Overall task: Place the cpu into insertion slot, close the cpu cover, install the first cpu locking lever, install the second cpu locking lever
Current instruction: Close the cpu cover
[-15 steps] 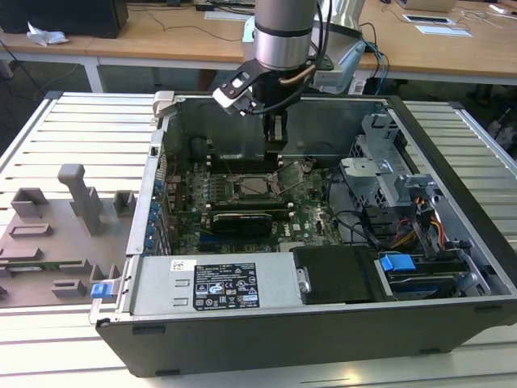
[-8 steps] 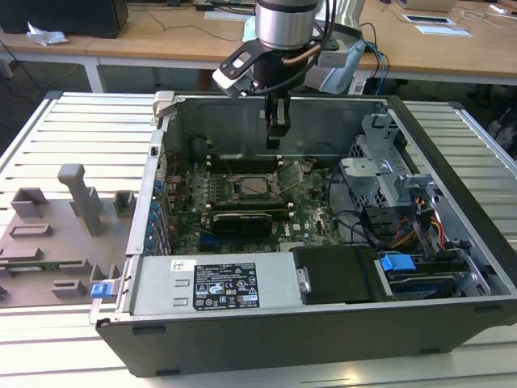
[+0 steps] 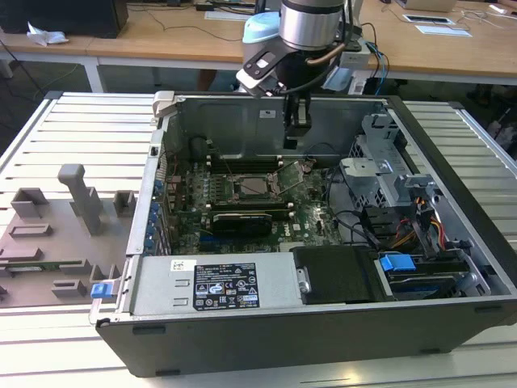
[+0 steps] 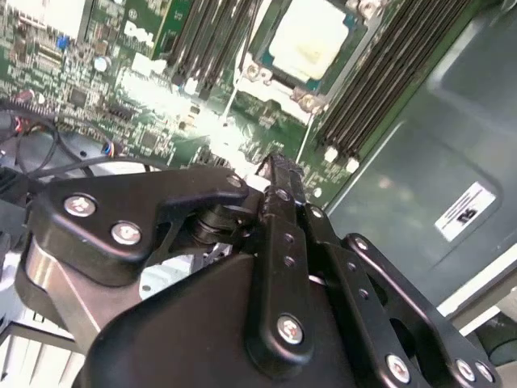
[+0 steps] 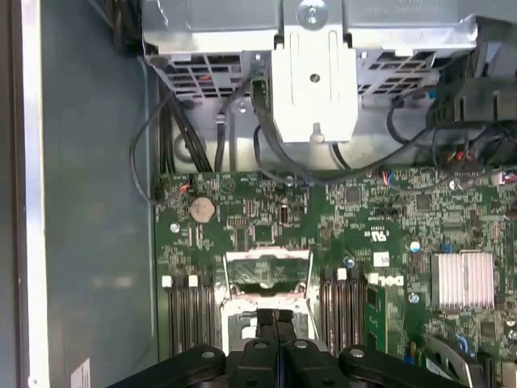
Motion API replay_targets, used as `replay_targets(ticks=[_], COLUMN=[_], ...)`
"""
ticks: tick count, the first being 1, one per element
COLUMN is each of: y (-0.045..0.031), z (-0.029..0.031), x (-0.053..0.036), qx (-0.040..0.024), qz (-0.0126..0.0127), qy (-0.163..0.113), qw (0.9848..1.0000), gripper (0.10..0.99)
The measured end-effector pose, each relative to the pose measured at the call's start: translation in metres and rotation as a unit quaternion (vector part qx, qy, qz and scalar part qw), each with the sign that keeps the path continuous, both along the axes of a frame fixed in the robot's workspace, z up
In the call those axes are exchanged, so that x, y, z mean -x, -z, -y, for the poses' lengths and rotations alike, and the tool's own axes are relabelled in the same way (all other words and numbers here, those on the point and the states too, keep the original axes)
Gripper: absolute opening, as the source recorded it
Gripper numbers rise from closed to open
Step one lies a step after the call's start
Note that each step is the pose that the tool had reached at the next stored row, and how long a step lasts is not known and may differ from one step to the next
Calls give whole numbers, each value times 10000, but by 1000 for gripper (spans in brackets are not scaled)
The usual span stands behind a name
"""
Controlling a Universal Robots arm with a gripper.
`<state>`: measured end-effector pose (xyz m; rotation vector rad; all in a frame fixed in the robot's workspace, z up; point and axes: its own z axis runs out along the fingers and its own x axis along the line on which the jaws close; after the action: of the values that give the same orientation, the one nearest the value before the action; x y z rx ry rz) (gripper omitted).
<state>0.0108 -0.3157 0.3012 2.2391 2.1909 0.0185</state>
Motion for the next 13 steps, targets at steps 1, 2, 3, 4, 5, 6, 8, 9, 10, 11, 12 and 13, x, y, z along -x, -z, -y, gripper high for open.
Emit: replay_targets(ticks=[1, 2, 3, 4, 5, 6, 8, 9, 10, 11, 12, 13], y=[0, 0, 0, 0, 0, 0, 0, 0, 0, 0, 0, 2], z=[0, 0, 0, 0, 0, -1, -1, -2, -1, -2, -1, -2], x=[-27, -52, -89, -113, -131, -169, -236, -268, -293, -322, -358, -379], qx=[1, 0, 0, 0, 0, 0, 3, 3, 2, 2, 3, 2], qz=[-4, -7, -14, -19, -22, -35, -52, -57, -60, -63, -69, -74], qy=[0, -1, 0, 0, 0, 0, -1, 0, 0, -1, 0, 1], qw=[10000, 10000, 10000, 10000, 10000, 10000, 10000, 10000, 10000, 10000, 10000, 10000], gripper=[106, 106, 106, 106, 106, 106, 106, 106, 106, 106, 106, 106])
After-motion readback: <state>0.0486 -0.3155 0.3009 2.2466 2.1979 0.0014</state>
